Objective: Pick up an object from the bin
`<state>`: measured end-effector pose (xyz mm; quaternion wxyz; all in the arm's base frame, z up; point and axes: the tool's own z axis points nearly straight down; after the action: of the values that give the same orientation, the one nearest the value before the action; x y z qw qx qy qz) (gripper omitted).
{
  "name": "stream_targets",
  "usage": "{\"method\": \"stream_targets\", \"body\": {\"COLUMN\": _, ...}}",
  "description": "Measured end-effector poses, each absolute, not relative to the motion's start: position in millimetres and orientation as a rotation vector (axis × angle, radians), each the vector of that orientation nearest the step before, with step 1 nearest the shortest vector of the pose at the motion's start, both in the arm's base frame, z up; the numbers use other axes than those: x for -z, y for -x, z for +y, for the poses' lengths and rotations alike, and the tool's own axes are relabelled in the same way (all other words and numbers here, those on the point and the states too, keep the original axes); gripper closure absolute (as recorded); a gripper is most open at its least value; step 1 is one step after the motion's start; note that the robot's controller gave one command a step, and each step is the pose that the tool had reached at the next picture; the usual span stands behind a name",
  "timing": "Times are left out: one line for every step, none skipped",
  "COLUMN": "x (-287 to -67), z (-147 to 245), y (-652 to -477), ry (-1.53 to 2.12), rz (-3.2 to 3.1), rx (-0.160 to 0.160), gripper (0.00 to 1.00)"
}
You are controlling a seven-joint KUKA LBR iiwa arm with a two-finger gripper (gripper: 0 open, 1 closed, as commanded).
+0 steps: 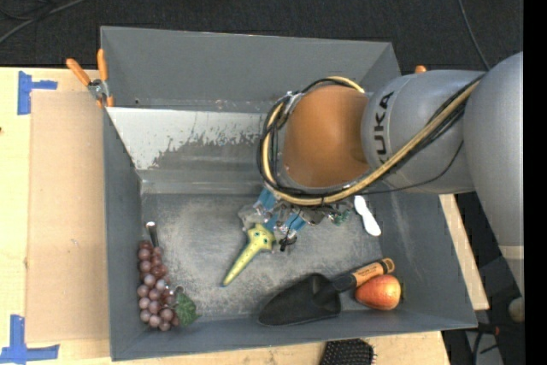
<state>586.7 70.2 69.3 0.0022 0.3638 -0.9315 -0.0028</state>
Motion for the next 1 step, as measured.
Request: {"method": "stream_targets", "body": {"x": -103.9, "z": 70.9, "y": -583.5, "ry": -1.138, "rz": -2.914, "rx": 0.013, "gripper": 1.00}}
